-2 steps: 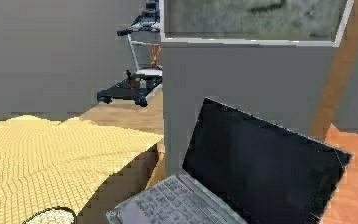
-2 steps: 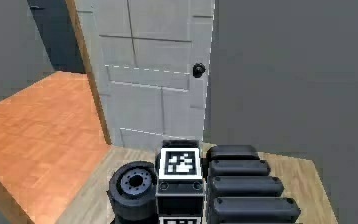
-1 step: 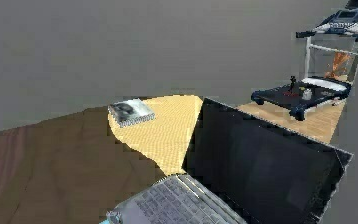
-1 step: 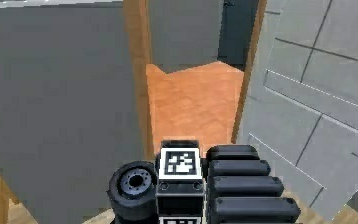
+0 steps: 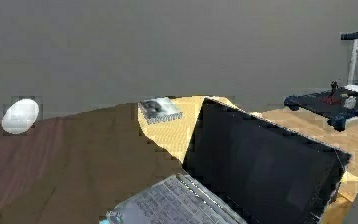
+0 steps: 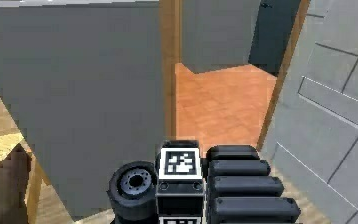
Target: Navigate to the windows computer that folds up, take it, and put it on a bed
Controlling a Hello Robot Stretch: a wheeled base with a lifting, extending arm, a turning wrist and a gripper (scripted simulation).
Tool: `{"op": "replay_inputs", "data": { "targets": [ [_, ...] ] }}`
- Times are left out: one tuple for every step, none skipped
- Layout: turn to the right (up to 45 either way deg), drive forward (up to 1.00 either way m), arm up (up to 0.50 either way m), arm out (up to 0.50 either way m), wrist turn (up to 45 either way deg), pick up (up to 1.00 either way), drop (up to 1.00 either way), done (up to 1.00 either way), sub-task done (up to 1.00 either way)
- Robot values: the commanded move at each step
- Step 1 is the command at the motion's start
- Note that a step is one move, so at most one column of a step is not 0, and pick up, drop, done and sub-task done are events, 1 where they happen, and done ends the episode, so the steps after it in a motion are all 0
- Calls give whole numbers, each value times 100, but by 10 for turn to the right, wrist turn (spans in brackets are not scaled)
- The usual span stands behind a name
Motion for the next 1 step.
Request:
{"op": "replay_inputs", "data": {
  "targets": [
    [-90,0,0,0,0,0,0,0,0]
  ]
}}
